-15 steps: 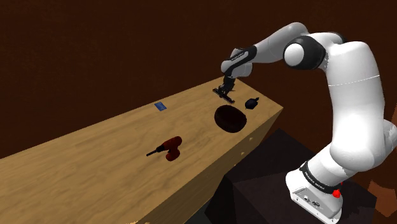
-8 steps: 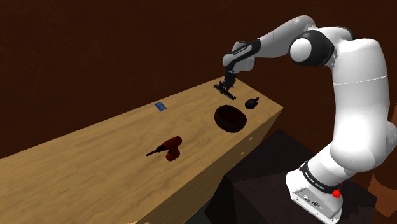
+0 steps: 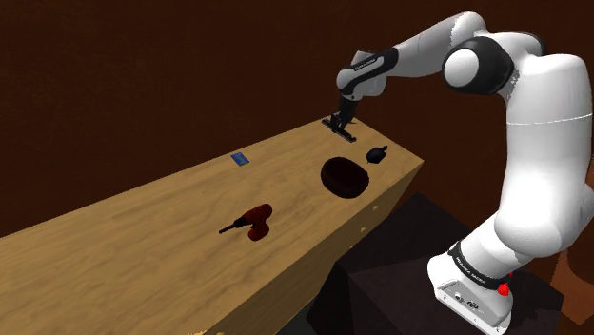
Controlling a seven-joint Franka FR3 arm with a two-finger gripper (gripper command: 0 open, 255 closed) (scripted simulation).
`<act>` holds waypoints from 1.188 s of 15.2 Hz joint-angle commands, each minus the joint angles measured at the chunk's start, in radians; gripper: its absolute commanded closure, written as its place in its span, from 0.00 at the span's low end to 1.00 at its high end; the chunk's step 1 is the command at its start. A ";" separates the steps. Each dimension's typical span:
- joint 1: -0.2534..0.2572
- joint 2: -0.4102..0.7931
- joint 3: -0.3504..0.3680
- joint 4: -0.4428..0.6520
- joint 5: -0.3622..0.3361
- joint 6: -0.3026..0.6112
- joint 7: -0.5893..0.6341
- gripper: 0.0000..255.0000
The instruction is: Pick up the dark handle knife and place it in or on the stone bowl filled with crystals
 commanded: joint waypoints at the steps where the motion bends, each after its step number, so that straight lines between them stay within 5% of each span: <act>1: 0.003 -0.018 -0.003 0.002 -0.005 -0.020 0.005 1.00; 4: 0.005 -0.038 -0.006 0.004 -0.010 -0.042 0.010 1.00; 18: 0.163 -0.477 0.002 -0.675 -0.066 0.215 0.160 1.00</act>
